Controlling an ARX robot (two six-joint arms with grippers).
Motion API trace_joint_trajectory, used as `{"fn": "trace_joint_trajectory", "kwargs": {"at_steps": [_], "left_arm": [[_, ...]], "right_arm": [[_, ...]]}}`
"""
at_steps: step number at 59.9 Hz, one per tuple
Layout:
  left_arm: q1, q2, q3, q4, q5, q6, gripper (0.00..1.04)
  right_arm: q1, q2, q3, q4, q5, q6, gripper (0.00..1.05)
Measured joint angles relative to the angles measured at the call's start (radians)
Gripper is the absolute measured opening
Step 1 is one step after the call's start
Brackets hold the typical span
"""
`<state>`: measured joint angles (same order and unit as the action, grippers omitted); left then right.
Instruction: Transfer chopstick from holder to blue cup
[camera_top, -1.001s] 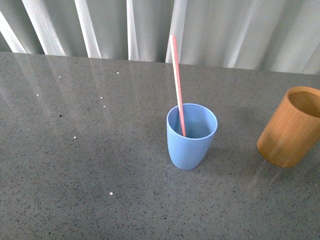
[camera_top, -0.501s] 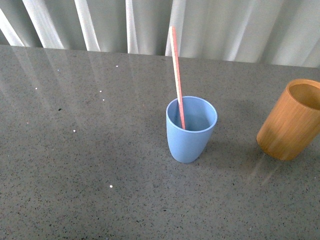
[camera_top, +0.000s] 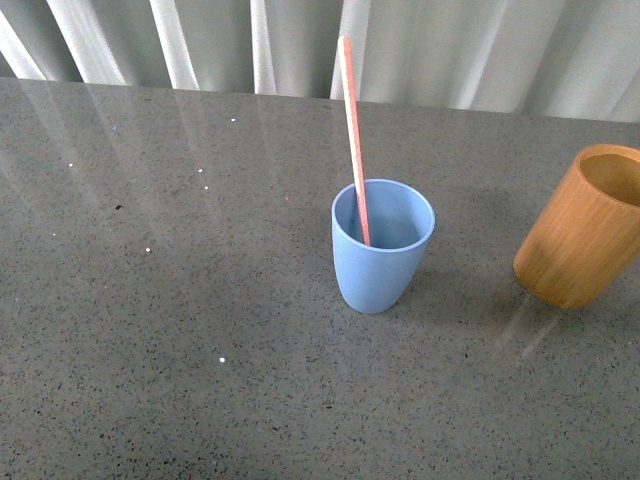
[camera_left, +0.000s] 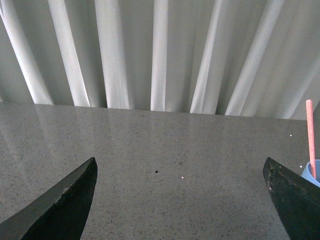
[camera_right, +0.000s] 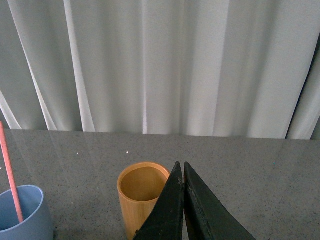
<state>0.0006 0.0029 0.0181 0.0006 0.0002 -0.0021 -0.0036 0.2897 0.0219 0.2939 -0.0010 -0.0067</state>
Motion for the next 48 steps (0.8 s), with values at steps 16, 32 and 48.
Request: {"fn": "trace_joint_trajectory", "kwargs": {"at_steps": [16, 32, 48], "left_arm": [[0.000, 0.000, 0.000, 0.000, 0.000, 0.000, 0.98], [0.000, 0.000, 0.000, 0.000, 0.000, 0.000, 0.98], [0.000, 0.000, 0.000, 0.000, 0.000, 0.000, 0.98]], "right_arm": [[0.000, -0.076, 0.000, -0.076, 0.000, 0.000, 0.01], [0.000, -0.222, 0.000, -0.257, 0.000, 0.003, 0.01], [0.001, -0.285, 0.000, -0.292, 0.000, 0.003, 0.01]]}}
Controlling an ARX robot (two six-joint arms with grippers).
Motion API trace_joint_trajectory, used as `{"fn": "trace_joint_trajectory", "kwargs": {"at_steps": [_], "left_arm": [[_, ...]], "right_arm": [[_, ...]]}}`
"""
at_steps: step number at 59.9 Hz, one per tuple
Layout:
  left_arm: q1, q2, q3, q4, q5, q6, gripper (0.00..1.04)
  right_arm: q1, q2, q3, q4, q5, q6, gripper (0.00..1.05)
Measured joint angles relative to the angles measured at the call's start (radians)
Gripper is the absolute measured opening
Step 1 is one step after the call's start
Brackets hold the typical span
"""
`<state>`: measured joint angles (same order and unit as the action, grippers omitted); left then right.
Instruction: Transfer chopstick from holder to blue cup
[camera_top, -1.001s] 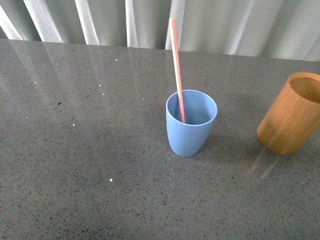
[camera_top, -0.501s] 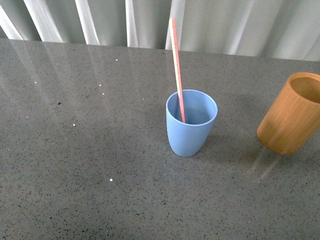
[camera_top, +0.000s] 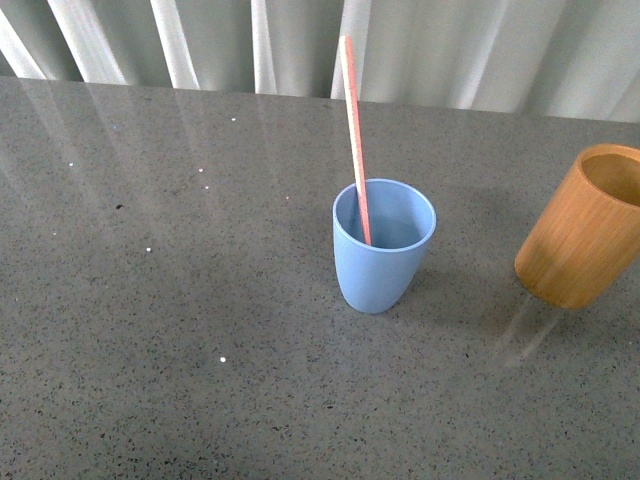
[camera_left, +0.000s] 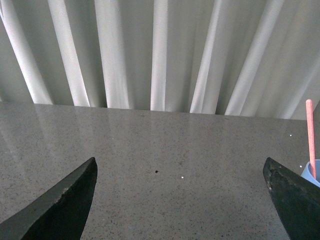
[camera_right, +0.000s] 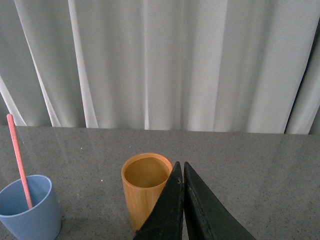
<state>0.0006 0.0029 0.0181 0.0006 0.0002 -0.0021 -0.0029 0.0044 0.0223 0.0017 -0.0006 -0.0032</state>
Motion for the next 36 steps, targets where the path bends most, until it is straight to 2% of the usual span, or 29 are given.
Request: {"fn": "trace_joint_trajectory", "kwargs": {"at_steps": [23, 36], "left_arm": [[0.000, 0.000, 0.000, 0.000, 0.000, 0.000, 0.98], [0.000, 0.000, 0.000, 0.000, 0.000, 0.000, 0.98]], "right_arm": [[0.000, 0.000, 0.000, 0.000, 0.000, 0.000, 0.01], [0.000, 0.000, 0.000, 0.000, 0.000, 0.000, 0.35]]}}
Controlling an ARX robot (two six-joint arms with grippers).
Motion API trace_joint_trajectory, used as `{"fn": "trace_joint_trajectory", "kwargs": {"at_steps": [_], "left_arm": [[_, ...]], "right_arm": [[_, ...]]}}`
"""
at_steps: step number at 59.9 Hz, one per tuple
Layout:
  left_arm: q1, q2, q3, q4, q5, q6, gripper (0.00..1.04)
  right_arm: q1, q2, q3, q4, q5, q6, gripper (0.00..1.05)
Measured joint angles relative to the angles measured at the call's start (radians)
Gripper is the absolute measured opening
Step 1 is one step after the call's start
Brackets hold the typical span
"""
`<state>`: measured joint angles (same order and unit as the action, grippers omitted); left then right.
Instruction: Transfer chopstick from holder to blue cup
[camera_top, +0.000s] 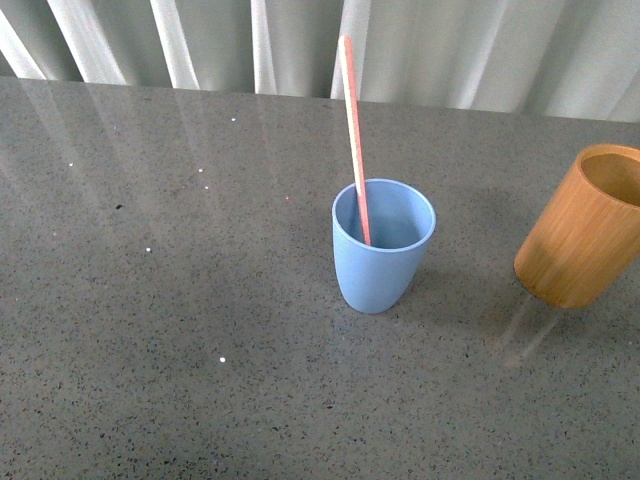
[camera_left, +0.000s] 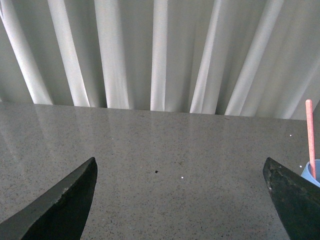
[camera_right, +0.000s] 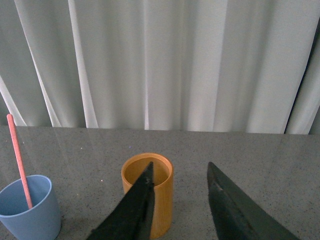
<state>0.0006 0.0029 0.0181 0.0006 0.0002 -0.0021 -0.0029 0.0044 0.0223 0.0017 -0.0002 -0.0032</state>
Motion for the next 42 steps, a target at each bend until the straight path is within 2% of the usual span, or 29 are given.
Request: {"fn": "trace_joint_trajectory", "kwargs": {"at_steps": [18, 22, 27, 42], "left_arm": [[0.000, 0.000, 0.000, 0.000, 0.000, 0.000, 0.98], [0.000, 0.000, 0.000, 0.000, 0.000, 0.000, 0.98], [0.000, 0.000, 0.000, 0.000, 0.000, 0.000, 0.98], [0.000, 0.000, 0.000, 0.000, 0.000, 0.000, 0.98]], "right_arm": [[0.000, 0.000, 0.000, 0.000, 0.000, 0.000, 0.88], [0.000, 0.000, 0.000, 0.000, 0.000, 0.001, 0.97], [0.000, 0.000, 0.000, 0.000, 0.000, 0.000, 0.94], [0.000, 0.000, 0.000, 0.000, 0.000, 0.000, 0.95]]}}
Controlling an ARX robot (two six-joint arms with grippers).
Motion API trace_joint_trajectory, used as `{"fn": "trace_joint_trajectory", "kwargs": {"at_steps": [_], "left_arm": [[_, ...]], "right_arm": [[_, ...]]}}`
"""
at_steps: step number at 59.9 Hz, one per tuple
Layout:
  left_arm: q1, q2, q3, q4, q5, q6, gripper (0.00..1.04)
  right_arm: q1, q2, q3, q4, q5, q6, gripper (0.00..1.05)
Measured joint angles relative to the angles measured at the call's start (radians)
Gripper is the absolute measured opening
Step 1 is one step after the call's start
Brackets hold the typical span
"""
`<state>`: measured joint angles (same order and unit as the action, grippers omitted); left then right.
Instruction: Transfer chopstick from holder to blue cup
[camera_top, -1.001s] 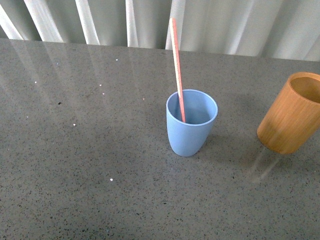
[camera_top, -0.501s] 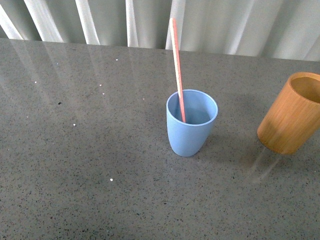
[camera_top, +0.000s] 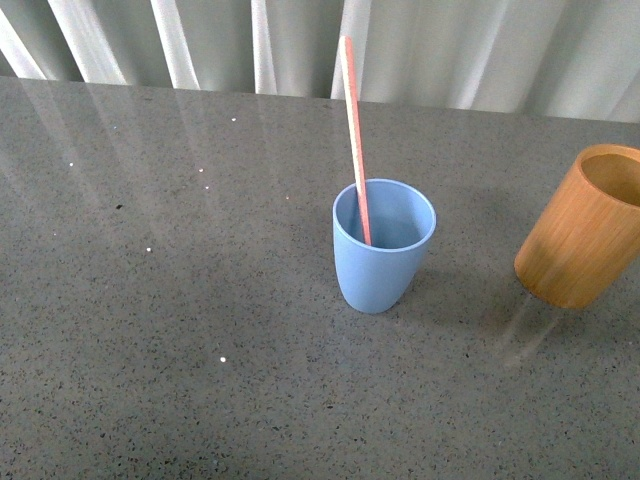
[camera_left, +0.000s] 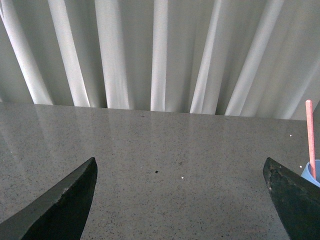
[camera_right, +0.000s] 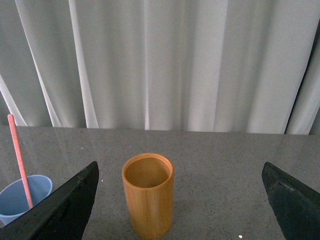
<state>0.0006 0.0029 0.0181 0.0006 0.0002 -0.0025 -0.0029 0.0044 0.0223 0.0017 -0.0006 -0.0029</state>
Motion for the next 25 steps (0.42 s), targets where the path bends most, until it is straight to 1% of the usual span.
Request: {"fn": "trace_joint_trajectory", "kwargs": {"at_steps": [25], "left_arm": [[0.000, 0.000, 0.000, 0.000, 0.000, 0.000, 0.98]], "right_arm": [[0.000, 0.000, 0.000, 0.000, 0.000, 0.000, 0.95]]}}
